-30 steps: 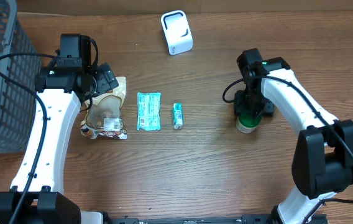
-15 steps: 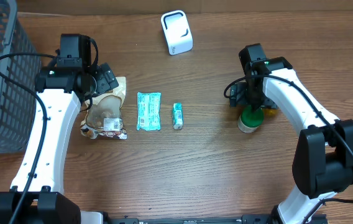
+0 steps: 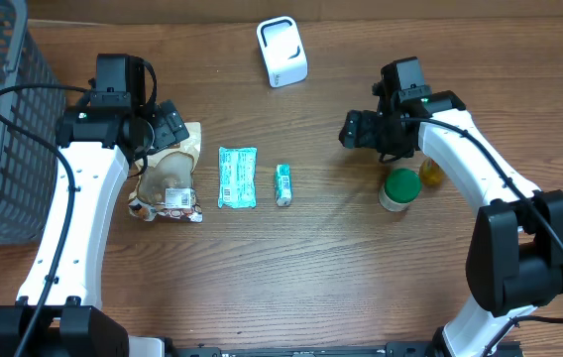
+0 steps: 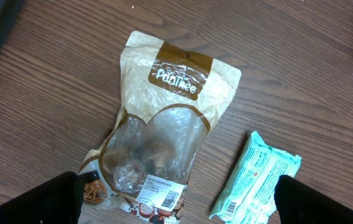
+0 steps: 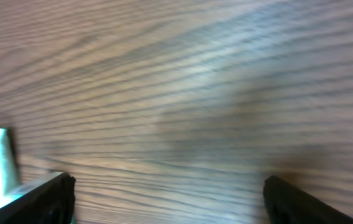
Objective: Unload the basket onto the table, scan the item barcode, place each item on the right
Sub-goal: 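Swing the open right gripper left over the small green pack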
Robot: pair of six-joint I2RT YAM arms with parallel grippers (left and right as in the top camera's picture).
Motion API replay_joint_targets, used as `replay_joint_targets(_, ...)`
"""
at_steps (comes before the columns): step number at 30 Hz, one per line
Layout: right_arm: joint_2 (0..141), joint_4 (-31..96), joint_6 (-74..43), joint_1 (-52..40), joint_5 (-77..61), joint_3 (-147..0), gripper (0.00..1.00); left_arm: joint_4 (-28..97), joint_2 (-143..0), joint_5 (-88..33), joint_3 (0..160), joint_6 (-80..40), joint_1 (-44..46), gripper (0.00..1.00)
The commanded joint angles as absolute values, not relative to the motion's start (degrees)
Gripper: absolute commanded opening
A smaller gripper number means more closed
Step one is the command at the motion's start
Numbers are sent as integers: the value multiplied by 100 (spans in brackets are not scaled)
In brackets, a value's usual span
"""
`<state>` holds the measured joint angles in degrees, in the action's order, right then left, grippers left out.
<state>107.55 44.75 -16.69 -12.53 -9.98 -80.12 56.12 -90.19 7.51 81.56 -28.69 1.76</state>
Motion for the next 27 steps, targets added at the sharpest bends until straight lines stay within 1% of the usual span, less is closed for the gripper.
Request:
replay_joint_targets(1, 10704, 4305, -1988, -1474, -1426, -7988, 96, 5612, -9035, 744, 8211, -2829, 156, 100)
replay_joint_targets(4, 10704, 4130, -1997, -1715, -1426, -7988, 100, 5612, -9035, 744, 8211, -2829, 156, 100)
replay_joint_targets(13, 10704, 3861, -1999, -2484, -1411, -7988, 100, 5612, -9035, 744, 8211, -2829, 156, 100)
replay_joint_targets(18, 10704, 3780, -2261, -2657, -1096, -7988, 100, 5612, -9035, 744, 8211, -2829, 156, 99)
replay_joint_targets(24, 10707, 3636, -2279, -2762, -1109, -7988, 100, 5612, -9035, 744, 8211, -2829, 156, 100)
replay_joint_targets(27, 10720, 3472, -2296, -2797, -1500, -7988, 100, 5612, -9035, 744, 8211, -2829, 156, 100)
